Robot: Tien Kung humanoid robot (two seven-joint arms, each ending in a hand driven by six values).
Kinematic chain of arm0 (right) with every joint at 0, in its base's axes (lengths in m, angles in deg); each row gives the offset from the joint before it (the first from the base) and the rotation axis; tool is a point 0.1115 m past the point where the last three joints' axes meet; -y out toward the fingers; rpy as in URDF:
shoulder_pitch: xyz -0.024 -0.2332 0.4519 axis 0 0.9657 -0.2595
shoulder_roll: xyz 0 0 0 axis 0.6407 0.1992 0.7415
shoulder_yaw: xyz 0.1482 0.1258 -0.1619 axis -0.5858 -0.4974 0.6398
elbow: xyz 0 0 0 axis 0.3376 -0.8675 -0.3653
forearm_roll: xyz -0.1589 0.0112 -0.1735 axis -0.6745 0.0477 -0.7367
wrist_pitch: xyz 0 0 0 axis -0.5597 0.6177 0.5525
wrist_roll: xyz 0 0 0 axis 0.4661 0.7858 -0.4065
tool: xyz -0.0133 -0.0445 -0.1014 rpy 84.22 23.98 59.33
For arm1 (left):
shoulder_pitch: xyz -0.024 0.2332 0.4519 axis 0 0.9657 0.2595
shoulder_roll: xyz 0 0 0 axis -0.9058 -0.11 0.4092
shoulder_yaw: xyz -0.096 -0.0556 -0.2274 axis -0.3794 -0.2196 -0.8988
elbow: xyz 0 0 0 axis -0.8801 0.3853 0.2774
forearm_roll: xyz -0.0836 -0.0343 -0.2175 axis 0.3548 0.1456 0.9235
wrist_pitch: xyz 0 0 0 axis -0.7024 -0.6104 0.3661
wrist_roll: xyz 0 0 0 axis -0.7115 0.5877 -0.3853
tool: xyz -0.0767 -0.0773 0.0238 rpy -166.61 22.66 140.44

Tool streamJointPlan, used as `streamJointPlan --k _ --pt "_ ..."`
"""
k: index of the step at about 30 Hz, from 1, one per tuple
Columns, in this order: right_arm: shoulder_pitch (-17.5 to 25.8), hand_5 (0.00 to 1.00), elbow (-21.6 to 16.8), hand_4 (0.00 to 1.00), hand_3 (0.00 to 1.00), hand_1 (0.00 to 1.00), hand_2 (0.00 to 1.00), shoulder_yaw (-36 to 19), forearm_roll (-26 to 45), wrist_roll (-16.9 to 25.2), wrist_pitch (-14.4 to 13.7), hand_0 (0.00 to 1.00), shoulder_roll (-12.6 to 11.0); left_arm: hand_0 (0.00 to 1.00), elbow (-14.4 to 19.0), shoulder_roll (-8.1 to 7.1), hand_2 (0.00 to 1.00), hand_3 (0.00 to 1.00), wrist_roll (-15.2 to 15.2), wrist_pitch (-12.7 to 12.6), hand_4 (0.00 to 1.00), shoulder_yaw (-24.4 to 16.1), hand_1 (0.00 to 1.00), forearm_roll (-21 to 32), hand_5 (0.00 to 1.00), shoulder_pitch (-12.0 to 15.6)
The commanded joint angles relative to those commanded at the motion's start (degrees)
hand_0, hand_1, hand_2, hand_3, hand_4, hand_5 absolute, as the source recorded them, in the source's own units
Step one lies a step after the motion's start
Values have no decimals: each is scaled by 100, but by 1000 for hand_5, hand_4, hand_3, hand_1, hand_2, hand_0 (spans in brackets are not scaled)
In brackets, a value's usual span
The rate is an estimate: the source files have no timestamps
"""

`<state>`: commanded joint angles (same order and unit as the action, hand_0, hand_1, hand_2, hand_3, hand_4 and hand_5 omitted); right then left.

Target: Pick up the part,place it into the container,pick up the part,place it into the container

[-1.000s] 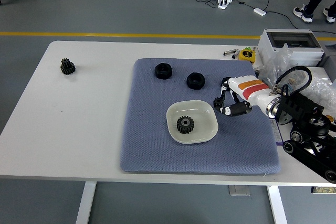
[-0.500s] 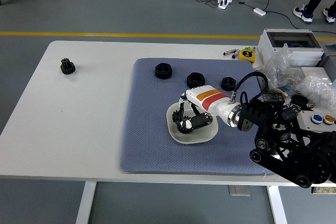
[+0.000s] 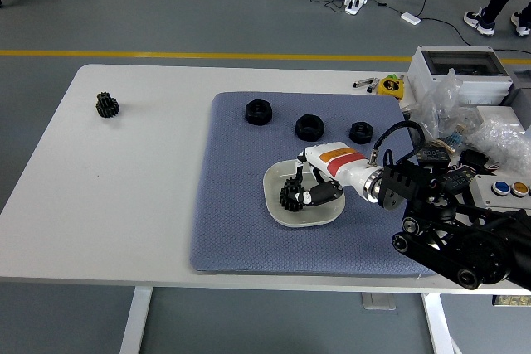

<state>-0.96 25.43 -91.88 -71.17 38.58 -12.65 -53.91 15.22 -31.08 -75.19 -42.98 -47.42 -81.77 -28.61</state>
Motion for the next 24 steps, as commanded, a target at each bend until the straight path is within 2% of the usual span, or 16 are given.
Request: streamJointPlan --k 7,8,12,13,14,24 --pt "26 339 -12 793 307 51 172 -59 64 70 117 2 -19 759 3 -3 838 767 5 2 765 2 789 -7 653 14" --pt "28 337 -22 846 375 69 216 -66 64 83 140 2 -22 759 3 -4 838 764 4 2 764 4 787 -3 653 17" --pt "34 337 -69 846 375 69 216 -99 15 124 212 2 -28 759 2 -8 838 764 15 2 764 -21 787 -42 653 28" --pt "35 337 -78 846 375 69 216 -106 7 128 213 2 -26 759 2 -8 838 764 15 1 764 -23 787 -44 653 32" --pt "36 392 -84 893 420 91 239 -111 -6 128 208 2 -24 759 1 -8 838 763 15 0 765 -27 787 -47 654 36" --pt "36 380 -37 888 439 102 251 -124 -86 81 62 2 -9 759 1 -4 838 762 31 -3 765 -83 786 -121 655 50"
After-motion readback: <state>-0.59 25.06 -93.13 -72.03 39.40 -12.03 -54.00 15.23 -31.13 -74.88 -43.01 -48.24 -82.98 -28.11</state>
